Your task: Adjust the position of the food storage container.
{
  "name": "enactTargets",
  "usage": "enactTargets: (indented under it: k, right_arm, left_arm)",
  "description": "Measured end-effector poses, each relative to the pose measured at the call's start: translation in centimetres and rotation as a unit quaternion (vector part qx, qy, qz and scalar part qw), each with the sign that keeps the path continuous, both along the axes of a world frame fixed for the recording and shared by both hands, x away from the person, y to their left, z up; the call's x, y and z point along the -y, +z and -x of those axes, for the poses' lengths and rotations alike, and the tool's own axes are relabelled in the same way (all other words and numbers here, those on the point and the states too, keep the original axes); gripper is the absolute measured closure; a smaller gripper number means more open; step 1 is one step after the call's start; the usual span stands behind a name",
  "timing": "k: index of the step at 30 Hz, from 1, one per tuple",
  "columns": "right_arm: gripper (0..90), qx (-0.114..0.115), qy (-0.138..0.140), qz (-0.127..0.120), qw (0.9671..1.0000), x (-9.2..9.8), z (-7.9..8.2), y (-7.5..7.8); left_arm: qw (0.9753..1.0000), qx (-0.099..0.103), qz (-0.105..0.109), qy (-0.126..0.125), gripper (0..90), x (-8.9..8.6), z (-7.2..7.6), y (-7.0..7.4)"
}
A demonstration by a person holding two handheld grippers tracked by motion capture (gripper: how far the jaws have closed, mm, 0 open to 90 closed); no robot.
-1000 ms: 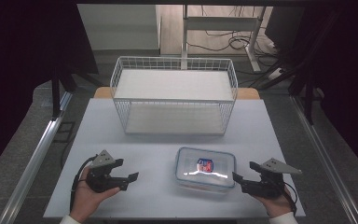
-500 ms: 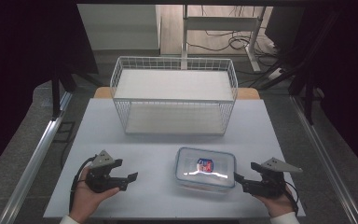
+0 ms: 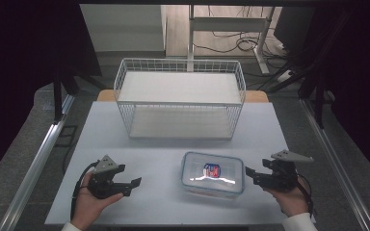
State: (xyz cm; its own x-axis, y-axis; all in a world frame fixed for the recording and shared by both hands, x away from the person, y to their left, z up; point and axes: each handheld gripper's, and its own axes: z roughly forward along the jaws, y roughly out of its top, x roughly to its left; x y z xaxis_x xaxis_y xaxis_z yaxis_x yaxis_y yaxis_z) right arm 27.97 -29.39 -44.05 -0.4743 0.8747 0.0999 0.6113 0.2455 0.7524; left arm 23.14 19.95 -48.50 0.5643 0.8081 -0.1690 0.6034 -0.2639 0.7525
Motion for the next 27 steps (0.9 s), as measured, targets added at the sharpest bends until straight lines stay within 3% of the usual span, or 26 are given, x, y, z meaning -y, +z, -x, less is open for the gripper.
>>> enactTargets:
  k: [11,13,14,15,16,17,19,24,27]
  right_arm:
    - [41.6,-0.058,-0.024,0.043,0.9971,-0.2,-2.4,0.0]
    - [46.9,-0.065,-0.02,0.044,0.9967,-0.2,-2.5,-0.2]
    - [55.3,-0.079,-0.005,0.045,0.9959,-0.3,-2.5,-0.8]
    - [55.3,-0.079,-0.005,0.045,0.9959,-0.3,-2.5,-0.8]
    - [65.3,-0.091,0.001,0.054,0.9944,-0.5,-2.5,-1.4]
    - [65.3,-0.091,0.001,0.054,0.9944,-0.5,-2.5,-1.4]
    - [75.9,-0.101,0.006,0.068,0.9925,-0.8,-2.6,-2.0]
    - [88.1,-0.111,0.019,0.092,0.9894,-1.5,-2.5,-2.5]
    - [89.1,-0.114,0.025,0.098,0.9883,-1.8,-2.6,-2.7]
  left_arm:
    - [1.0,-0.007,-0.003,0.0,20.4,0.4,0.0,-0.2]
    - [1.0,-0.007,-0.004,0.0,20.4,0.4,0.0,-0.3]
    - [1.0,-0.008,-0.004,0.0,20.5,0.4,0.0,-0.3]
    - [1.0,-0.008,-0.004,0.0,20.5,0.4,0.0,-0.3]
    - [1.0,-0.008,-0.005,0.0,20.5,0.4,0.0,-0.4]
    - [1.0,-0.008,-0.005,0.0,20.5,0.4,0.0,-0.4]
    - [0.9999,-0.009,-0.008,-0.002,20.5,0.5,-0.1,-0.4]
    - [0.9999,-0.008,-0.008,-0.004,20.5,0.5,0.0,-0.5]
    - [0.9999,-0.008,-0.009,-0.004,20.5,0.5,0.0,-0.5]
